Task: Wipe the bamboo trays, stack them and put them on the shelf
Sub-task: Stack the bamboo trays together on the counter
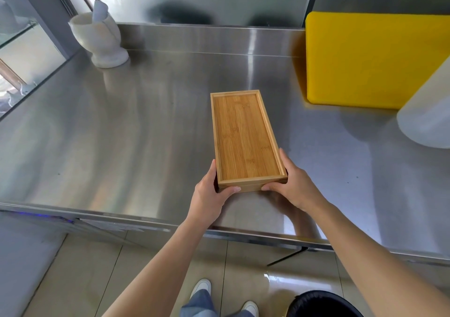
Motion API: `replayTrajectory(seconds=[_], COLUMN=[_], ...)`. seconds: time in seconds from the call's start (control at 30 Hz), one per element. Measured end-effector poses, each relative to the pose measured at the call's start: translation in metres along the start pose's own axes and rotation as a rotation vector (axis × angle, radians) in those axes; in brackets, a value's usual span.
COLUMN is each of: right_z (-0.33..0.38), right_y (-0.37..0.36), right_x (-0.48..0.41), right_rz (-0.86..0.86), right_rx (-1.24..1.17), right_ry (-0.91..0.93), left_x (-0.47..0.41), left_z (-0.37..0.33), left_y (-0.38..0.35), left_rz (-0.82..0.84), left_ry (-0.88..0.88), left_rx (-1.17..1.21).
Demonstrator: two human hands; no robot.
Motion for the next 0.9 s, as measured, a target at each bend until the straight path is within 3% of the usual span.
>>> replayTrajectory(seconds=[0.9], right_z=[-0.0074], right_y=[-0.0023], right_x=[-0.0028], right_rz=[0.010], right_rx=[0.020], right_ry=[0.007], left_x=[-0.0026], left_z=[0.0058], left_y=[-0.0017], left_rz=[-0.020], left_ry=[-0.023], left_rx=[-0.072])
Point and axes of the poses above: each hand's wrist, its own x-axis away from the middle knuckle, its own y-axis out of the back of the hand, z = x × y, the point moved 2 cm from there along -x, towards the middle knuckle
